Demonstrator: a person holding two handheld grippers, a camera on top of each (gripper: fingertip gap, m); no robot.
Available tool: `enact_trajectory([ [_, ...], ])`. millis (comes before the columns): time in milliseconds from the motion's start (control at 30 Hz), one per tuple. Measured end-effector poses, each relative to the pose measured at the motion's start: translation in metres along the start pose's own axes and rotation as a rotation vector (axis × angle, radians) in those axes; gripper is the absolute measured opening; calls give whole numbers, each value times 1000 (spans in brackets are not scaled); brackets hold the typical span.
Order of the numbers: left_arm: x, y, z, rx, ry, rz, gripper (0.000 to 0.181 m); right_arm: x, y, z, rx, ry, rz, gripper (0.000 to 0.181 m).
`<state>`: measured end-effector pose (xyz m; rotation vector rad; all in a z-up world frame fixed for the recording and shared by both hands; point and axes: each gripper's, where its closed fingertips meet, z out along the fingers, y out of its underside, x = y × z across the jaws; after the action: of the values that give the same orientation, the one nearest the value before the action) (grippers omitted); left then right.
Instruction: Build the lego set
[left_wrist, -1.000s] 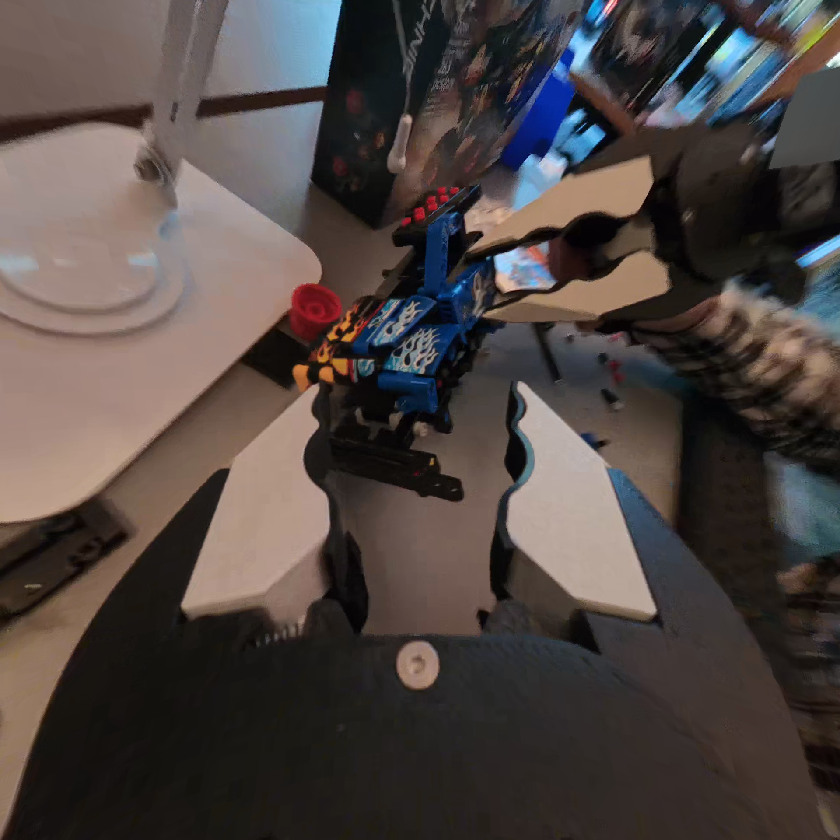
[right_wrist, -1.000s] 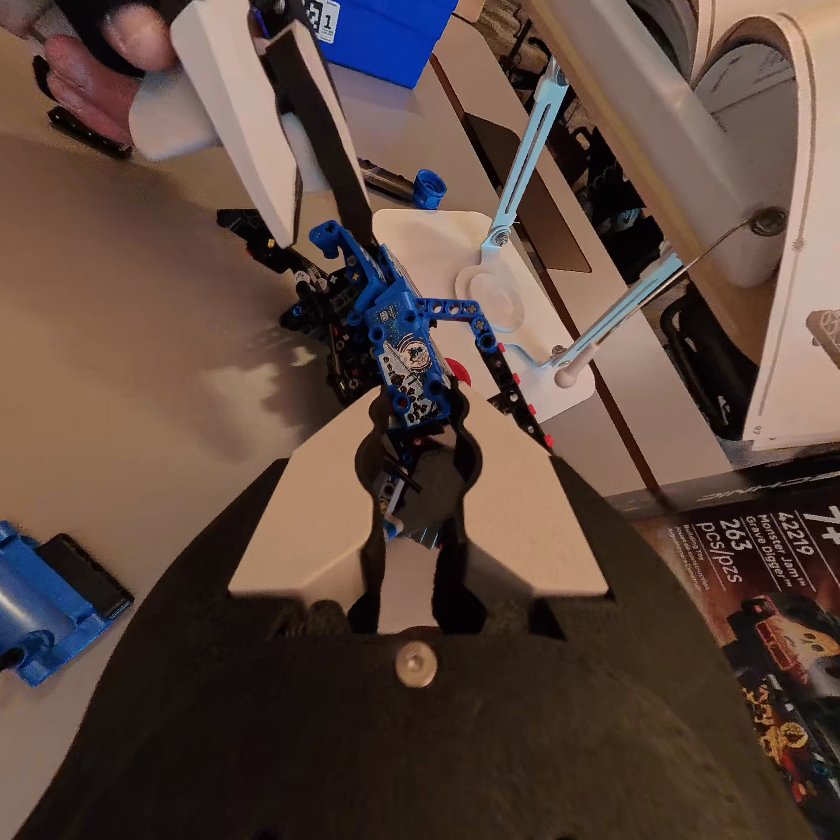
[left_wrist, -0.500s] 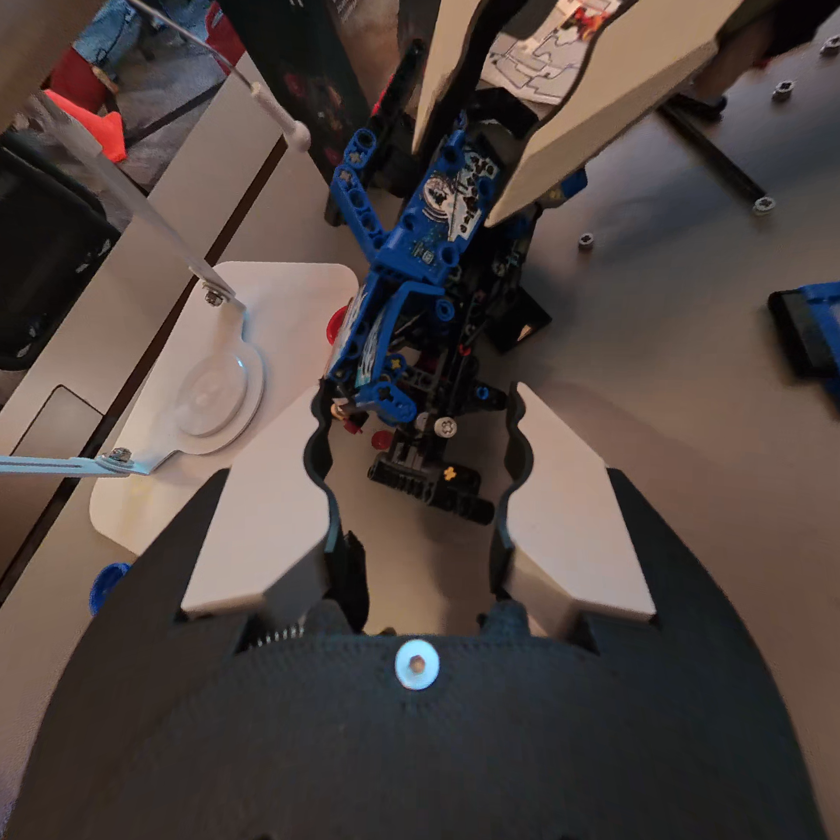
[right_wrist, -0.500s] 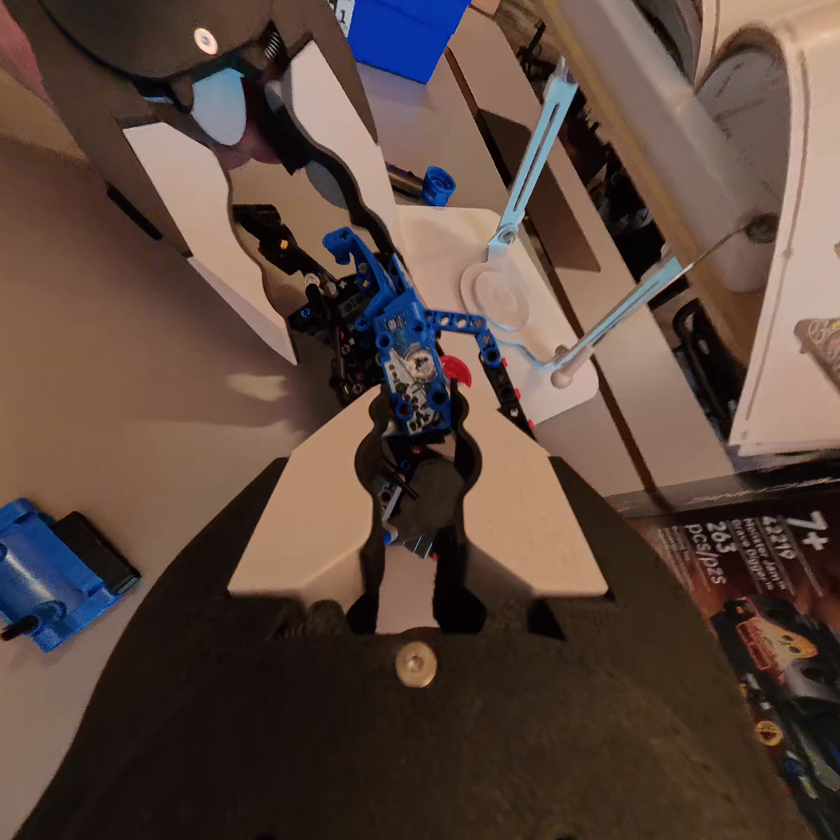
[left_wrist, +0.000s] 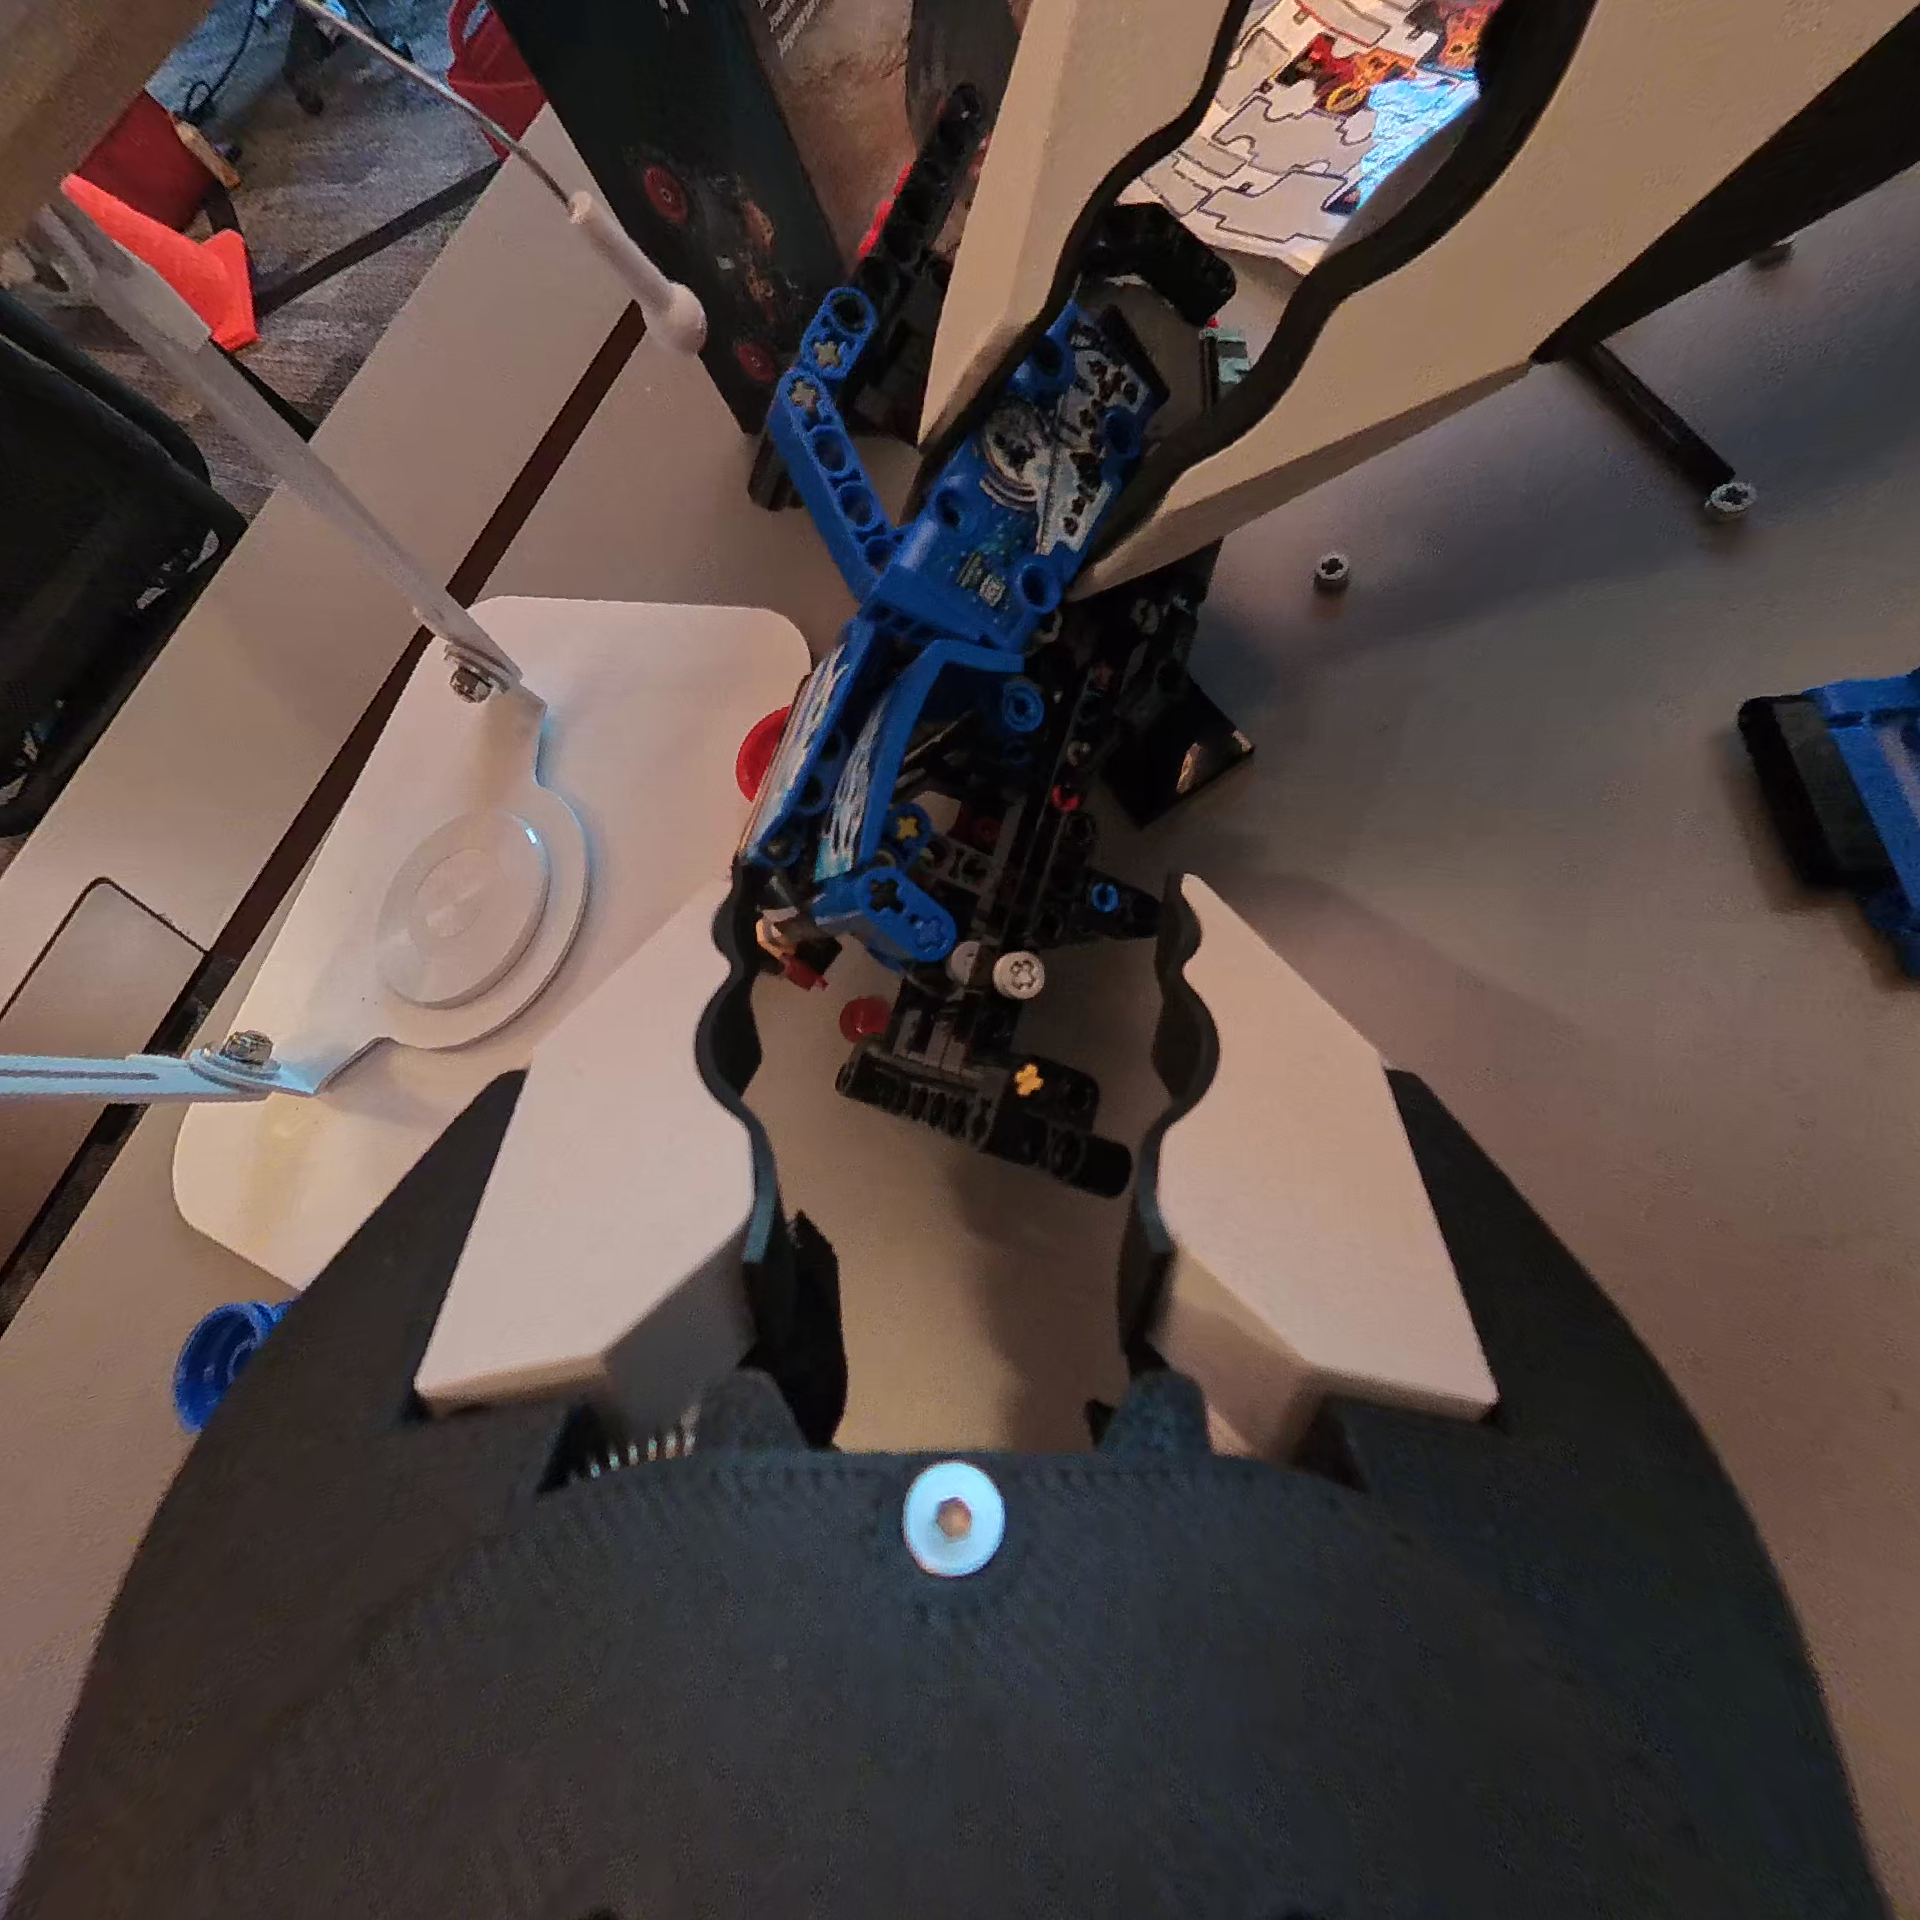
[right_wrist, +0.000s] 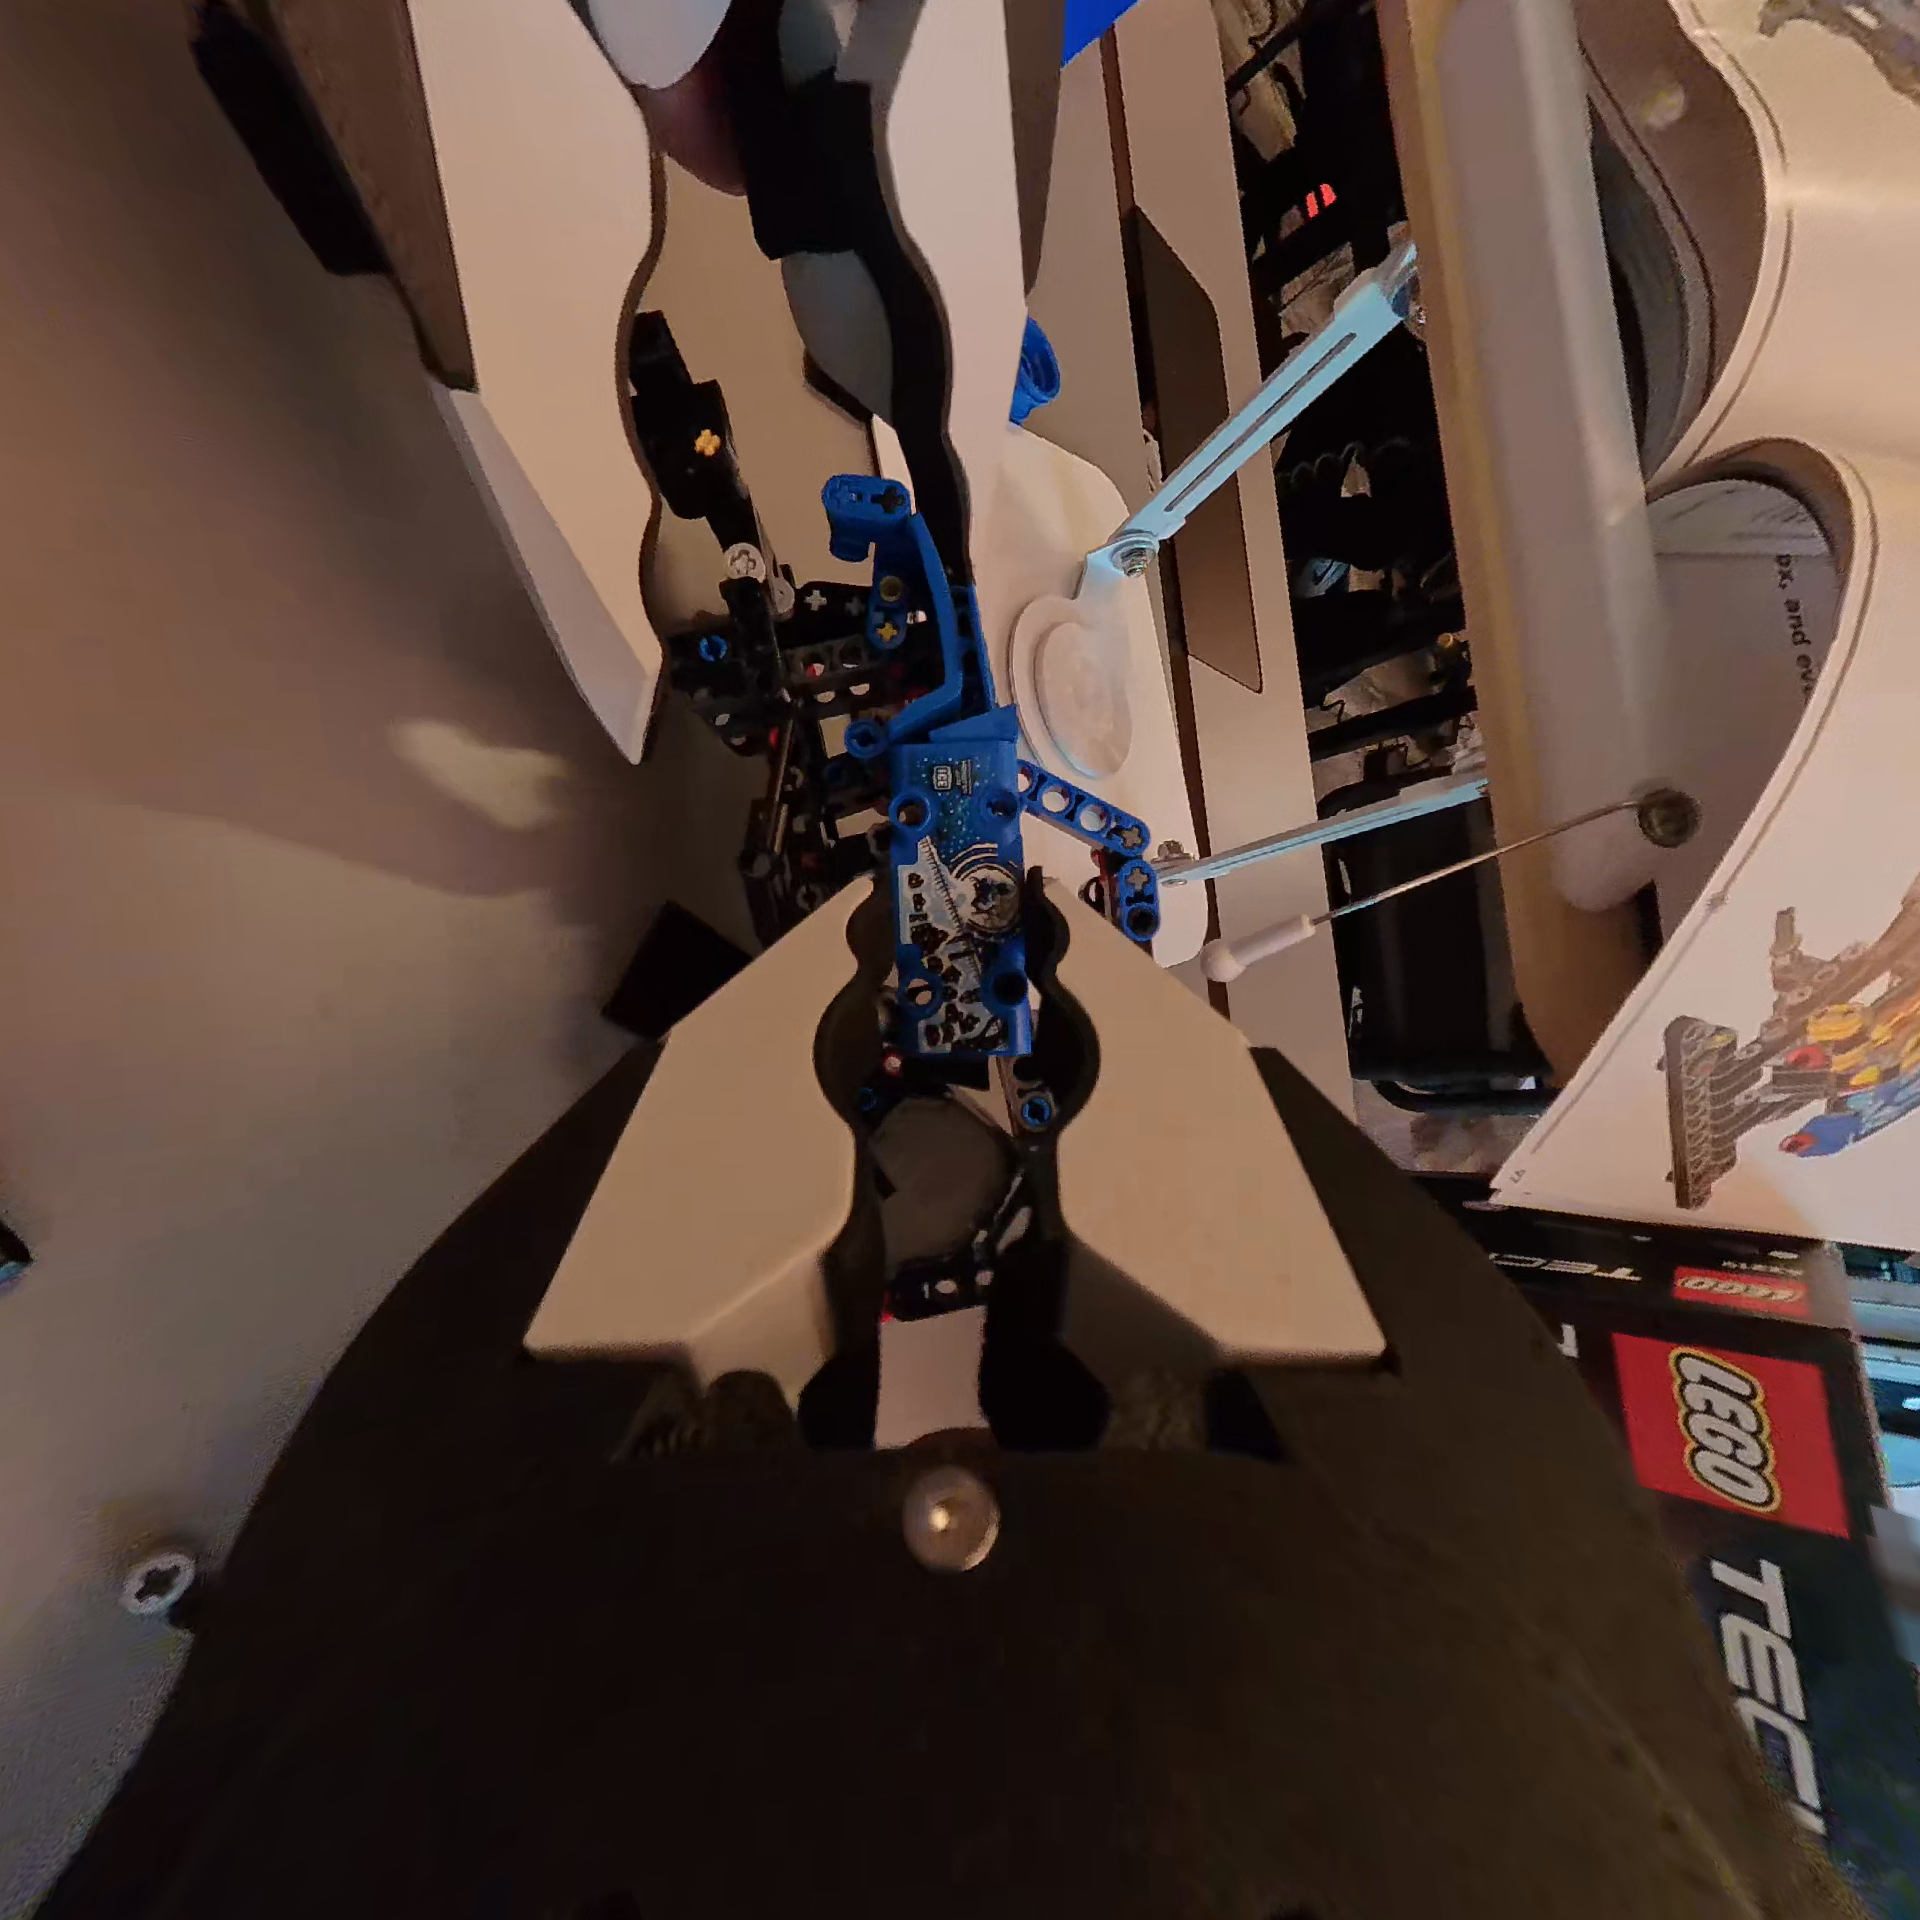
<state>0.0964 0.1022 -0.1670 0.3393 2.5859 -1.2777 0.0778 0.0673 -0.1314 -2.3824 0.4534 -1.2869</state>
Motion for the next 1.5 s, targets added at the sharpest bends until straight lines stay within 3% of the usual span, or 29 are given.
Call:
enact_trajectory([
  [267,0,1,-1,8,15,-7,74,0,-2,-3,46,-31,45,24],
  [467,0,4,-2,4,10,40,75,27,-5,-34,165,-36,223,28],
  [600,0,5,-2,2,2,68,75,41,13,-45,177,-39,368,30],
  [800,1,7,-3,-4,-9,104,75,30,45,-29,80,-116,498,33],
  [1067,1,7,-4,-4,-6,117,76,28,46,-24,92,-115,506,16],
  [1500,4,25,-10,-64,38,111,75,18,38,-33,154,-184,474,17],
])
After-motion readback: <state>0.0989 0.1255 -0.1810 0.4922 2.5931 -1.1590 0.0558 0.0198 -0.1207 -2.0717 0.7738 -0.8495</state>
